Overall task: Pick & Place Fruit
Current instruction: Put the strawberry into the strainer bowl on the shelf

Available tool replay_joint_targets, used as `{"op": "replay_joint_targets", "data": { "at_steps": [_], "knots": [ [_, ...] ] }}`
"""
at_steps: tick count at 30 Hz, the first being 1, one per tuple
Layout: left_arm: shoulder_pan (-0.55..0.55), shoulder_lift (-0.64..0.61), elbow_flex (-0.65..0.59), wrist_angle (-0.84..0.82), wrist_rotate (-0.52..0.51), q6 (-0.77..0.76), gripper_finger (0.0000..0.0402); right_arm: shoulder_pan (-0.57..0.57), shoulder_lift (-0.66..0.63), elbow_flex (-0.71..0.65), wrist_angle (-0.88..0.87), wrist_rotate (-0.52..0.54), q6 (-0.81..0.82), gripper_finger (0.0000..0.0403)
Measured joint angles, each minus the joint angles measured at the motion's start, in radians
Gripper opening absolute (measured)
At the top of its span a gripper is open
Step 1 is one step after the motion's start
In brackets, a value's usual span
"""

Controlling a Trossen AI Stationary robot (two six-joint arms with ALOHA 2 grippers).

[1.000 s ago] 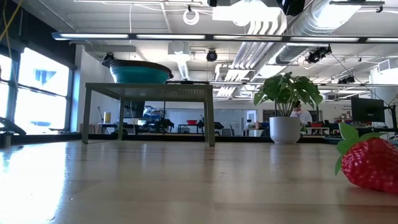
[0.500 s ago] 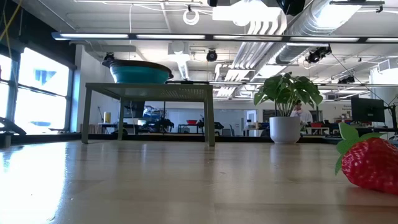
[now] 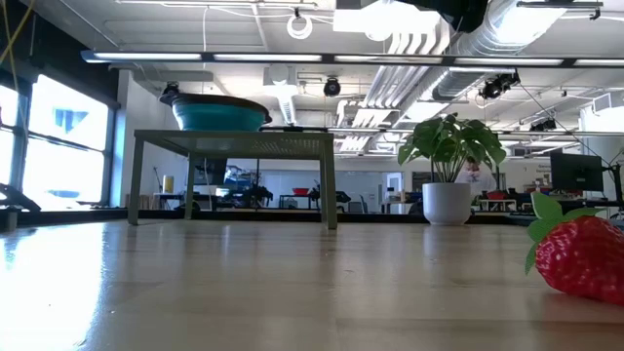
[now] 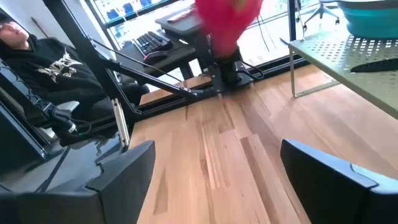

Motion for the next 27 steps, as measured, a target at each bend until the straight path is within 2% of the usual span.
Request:
{"op": "replay_joint_targets", "data": {
  "at_steps": [11, 20, 27],
  "knots": [
    [0.131, -0.141, 0.001, -0.17, -0.105, -0.005, 0.0, -0.067, -0.003, 0.0, 0.002, 0.0, 0.002, 0.0341],
    [0.257, -0.187, 0.001, -0.338, -0.294, -0.031, 0.0, -0.18, -0.003, 0.0, -0.053, 0.0, -0.001, 0.0334],
    [0.392, -0.187, 0.0, -0.364, -0.311, -0.036, 0.0, -0.281, -0.003, 0.0, -0.076, -0.003, -0.055, 0.031]
  ]
}}
